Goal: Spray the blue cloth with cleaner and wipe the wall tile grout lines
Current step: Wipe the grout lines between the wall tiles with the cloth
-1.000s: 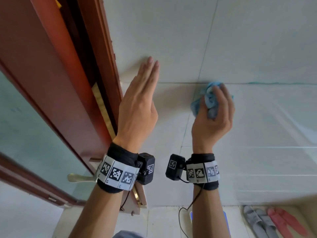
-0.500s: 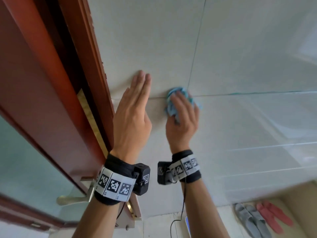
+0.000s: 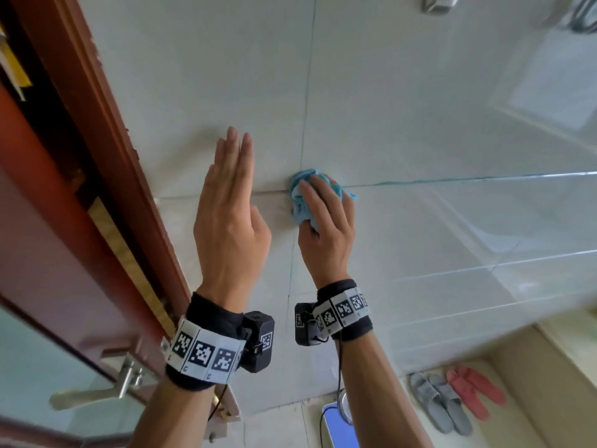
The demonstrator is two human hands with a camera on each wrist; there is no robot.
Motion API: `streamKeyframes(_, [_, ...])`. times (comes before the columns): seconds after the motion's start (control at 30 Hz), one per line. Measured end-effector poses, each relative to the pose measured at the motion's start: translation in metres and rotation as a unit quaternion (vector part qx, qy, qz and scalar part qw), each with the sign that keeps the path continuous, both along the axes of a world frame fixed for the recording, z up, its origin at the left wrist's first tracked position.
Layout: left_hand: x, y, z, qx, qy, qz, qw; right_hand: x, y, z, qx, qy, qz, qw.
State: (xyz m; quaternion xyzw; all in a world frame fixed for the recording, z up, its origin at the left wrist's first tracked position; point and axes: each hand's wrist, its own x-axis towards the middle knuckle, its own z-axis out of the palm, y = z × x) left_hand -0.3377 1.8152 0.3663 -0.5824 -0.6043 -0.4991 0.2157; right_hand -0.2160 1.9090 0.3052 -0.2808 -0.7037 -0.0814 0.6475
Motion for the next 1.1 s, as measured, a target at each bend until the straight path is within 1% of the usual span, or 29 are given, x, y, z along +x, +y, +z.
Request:
streamKeyframes(0.07, [0.011, 0.006, 0.0, -0.001, 0.001, 0.003, 1.0, 0.009, 0.007, 0.003, 0.021, -0.037, 0.019, 0.999])
streamKeyframes(0.13, [0.027, 0.012, 0.0, 0.002, 0.0, 0.011, 1.0, 0.024, 0.017, 0.005, 0.062, -0.073, 0.03, 0.995])
streamKeyframes(0.23, [0.053, 0.022, 0.0, 0.015, -0.009, 0.037, 0.999, 0.057, 0.038, 0.006, 0.093, -0.088, 0.036, 0.991])
streamKeyframes(0.33, [0.088, 0.036, 0.002, 0.026, -0.022, 0.058, 0.998, 0.104, 0.065, 0.005, 0.094, -0.081, 0.038, 0.991])
streamKeyframes(0.47, [0.142, 0.062, 0.007, 0.041, -0.027, 0.059, 0.997, 0.176, 0.101, 0.004, 0.114, -0.094, 0.039, 0.988])
streamKeyframes(0.53, [0.169, 0.074, 0.006, 0.039, -0.029, 0.056, 0.997, 0.216, 0.118, 0.003, 0.106, -0.083, 0.029, 0.991])
streamKeyframes(0.63, [0.202, 0.089, 0.002, 0.019, -0.019, 0.047, 0.999, 0.273, 0.142, 0.001, 0.072, -0.026, -0.011, 0.997])
streamKeyframes(0.73, [0.227, 0.1, -0.002, -0.003, -0.01, 0.038, 0.999, 0.322, 0.164, -0.001, 0.019, 0.062, -0.051, 0.997])
streamKeyframes(0.83, [0.251, 0.111, -0.003, -0.02, 0.005, 0.02, 1.0, 0.356, 0.174, 0.005, -0.027, 0.112, -0.063, 0.991])
streamKeyframes(0.9, [0.266, 0.116, 0.0, -0.03, 0.022, 0.002, 0.999, 0.373, 0.174, 0.011, -0.03, 0.144, -0.068, 0.987])
streamKeyframes(1.0, [0.282, 0.126, 0.003, -0.033, 0.043, -0.02, 0.998, 0.397, 0.179, 0.03, -0.016, 0.255, -0.092, 0.962])
streamKeyframes(1.07, [0.288, 0.131, 0.004, -0.034, 0.044, -0.026, 0.998, 0.412, 0.184, 0.043, -0.023, 0.33, -0.098, 0.938])
streamKeyframes(1.1, [0.29, 0.134, 0.005, -0.036, 0.044, -0.026, 0.998, 0.417, 0.188, 0.046, -0.035, 0.352, -0.096, 0.93])
